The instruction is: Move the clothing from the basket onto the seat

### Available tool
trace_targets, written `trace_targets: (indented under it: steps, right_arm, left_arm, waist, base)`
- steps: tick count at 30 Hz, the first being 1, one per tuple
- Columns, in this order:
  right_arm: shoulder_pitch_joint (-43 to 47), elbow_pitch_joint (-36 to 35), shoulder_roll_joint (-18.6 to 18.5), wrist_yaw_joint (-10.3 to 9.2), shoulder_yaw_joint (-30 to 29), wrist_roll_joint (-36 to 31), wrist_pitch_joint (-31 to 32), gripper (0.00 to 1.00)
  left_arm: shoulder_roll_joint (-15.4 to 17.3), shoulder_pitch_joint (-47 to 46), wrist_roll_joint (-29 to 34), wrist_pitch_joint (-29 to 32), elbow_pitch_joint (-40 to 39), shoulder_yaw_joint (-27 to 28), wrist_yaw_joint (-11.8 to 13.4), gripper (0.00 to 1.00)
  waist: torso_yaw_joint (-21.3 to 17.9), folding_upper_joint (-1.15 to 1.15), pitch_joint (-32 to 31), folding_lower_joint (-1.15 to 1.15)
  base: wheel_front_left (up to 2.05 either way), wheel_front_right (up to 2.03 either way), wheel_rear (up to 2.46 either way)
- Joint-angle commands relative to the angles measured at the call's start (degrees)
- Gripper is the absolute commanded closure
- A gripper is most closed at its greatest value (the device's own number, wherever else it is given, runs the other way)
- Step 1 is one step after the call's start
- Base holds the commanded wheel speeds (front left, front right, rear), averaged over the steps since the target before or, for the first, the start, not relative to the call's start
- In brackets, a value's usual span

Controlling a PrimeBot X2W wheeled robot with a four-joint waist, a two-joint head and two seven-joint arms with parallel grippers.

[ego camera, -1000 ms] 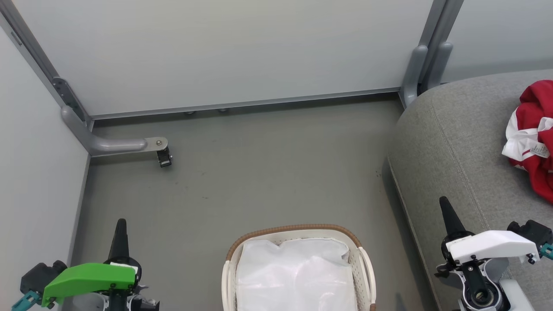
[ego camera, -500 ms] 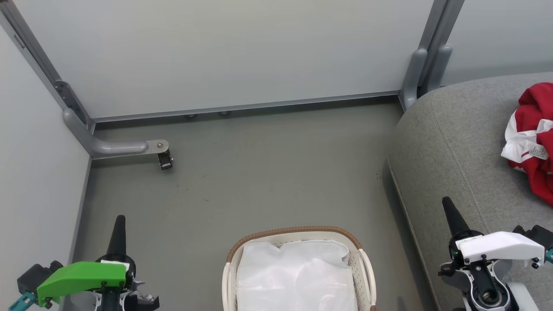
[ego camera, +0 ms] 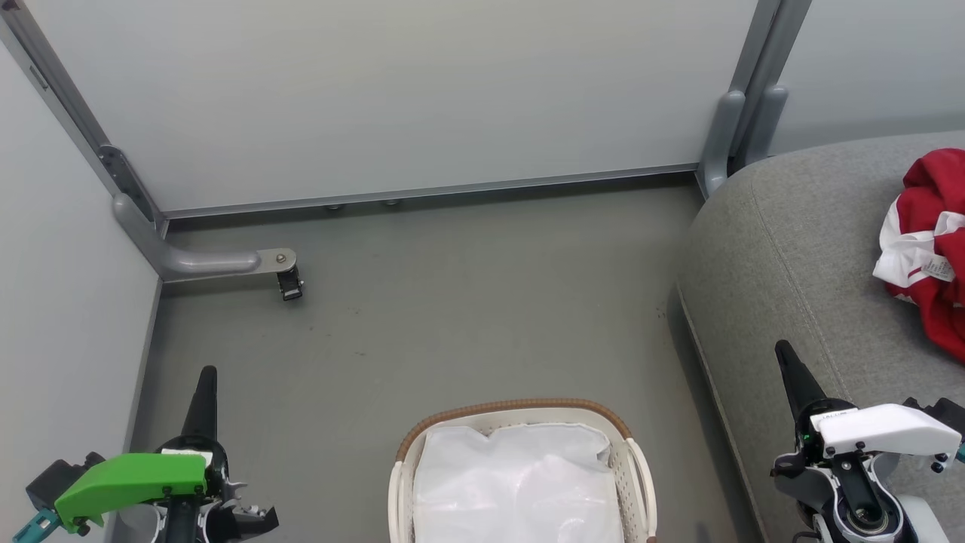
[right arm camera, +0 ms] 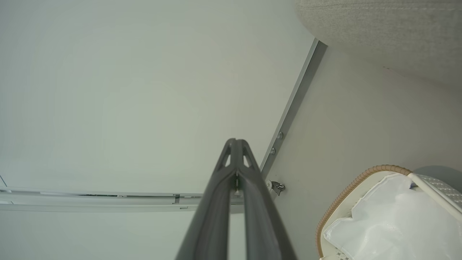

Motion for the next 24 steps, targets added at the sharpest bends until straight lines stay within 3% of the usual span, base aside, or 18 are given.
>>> trace_targets:
  steps: [1,24]
  right_arm:
    - [0.65,-0.66,-0.21,-0.03,-0.33,1.26,0.37,1.00]
    - [1.34,-2.01,-0.11,-0.03,-1.69,10.62,2.87,1.00]
  left_arm:
    - [0.42,-1.26,-1.23,0.41,-0.44,0.31,-0.25,1.00]
    - [0.47,-1.47,-10.14,2.91,-1.54,1.07,-0.79,1.00]
  waist:
    - [0.01,0.45,-0.06,0.00]
    - [0.10,0.55,-0.99,0.00]
  base:
    - [0.00,0.00,0.00]
    - [0.00,0.00,0.00]
